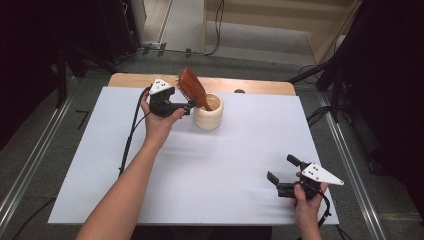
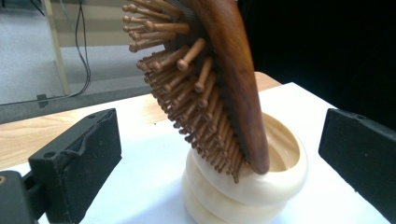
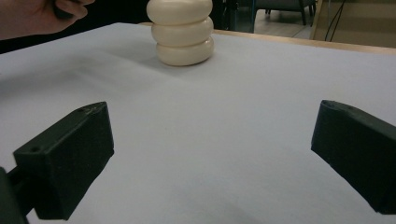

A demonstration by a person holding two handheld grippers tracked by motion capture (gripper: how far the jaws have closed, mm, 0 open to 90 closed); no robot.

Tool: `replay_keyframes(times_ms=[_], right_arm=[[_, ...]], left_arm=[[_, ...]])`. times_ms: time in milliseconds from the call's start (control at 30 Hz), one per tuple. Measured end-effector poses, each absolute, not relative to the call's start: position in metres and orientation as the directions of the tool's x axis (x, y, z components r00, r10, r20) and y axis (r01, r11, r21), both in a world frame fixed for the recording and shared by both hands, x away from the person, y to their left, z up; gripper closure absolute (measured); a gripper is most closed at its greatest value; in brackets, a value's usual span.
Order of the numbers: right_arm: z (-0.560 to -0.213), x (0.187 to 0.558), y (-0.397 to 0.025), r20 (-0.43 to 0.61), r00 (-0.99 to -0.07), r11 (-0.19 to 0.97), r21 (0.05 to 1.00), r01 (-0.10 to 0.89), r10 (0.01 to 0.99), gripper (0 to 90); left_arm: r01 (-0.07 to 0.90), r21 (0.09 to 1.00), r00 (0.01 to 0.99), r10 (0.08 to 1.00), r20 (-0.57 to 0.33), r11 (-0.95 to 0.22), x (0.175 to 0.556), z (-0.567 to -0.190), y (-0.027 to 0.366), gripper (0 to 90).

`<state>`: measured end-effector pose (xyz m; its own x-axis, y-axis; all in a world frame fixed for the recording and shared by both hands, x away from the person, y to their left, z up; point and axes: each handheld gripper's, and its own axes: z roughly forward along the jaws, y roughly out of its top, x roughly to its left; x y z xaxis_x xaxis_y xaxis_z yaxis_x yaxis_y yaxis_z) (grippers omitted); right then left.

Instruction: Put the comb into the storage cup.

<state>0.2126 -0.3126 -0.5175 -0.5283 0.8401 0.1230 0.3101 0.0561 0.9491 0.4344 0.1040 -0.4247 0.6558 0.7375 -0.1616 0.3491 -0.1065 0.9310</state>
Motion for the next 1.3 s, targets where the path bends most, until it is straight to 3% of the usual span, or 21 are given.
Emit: replay_keyframes(times_ms=[1300], right_arm=[[-0.517,0.213,-0.312,0.117,-0.523,0.060,0.949,0.309,0.844,0.0]], left_arm=[[0.282,0.955,0.677,0.724,-0.133,-0.088,0.366,-0.420,0.152,0.0]])
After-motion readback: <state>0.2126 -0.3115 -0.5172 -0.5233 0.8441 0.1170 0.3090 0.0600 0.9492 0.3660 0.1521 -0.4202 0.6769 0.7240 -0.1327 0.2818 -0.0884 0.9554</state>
